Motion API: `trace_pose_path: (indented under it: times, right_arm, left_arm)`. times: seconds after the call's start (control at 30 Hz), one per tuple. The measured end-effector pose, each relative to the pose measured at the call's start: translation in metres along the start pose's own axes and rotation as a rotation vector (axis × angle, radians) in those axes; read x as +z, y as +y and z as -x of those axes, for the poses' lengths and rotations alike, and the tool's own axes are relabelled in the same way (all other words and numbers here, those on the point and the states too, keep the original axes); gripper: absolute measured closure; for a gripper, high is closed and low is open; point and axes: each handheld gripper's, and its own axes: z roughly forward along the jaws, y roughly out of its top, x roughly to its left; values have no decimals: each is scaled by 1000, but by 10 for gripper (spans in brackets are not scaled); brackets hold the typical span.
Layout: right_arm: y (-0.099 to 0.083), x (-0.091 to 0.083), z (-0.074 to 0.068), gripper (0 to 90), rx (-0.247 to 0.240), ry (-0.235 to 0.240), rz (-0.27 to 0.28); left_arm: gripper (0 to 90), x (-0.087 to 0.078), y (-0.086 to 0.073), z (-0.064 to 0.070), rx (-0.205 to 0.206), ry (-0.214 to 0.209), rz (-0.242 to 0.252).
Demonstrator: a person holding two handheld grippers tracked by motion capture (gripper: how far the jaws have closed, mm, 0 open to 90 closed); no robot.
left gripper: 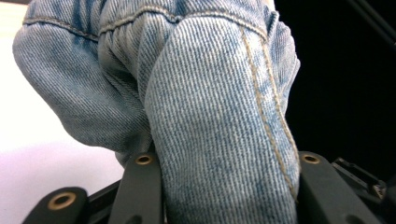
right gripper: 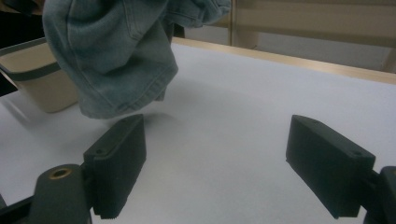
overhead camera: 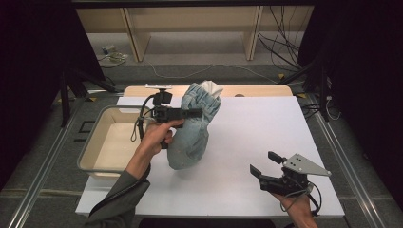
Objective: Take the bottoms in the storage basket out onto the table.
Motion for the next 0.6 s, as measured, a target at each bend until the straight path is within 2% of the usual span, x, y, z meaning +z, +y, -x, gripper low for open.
trace_pose_path:
  times: [0.03, 0.23, 0.6]
  right_arm:
    - [0, 0, 0, 209, -1, 1, 0]
    - [0, 0, 1, 209, 0, 0, 3]
    - [0, -1, 1, 209, 1, 0, 3]
  left_arm:
    - [609, 6, 0, 0, -4, 7, -15]
    - [609, 22, 0, -4, -13, 42, -37]
    - [607, 40, -2, -7, -21, 70, -59]
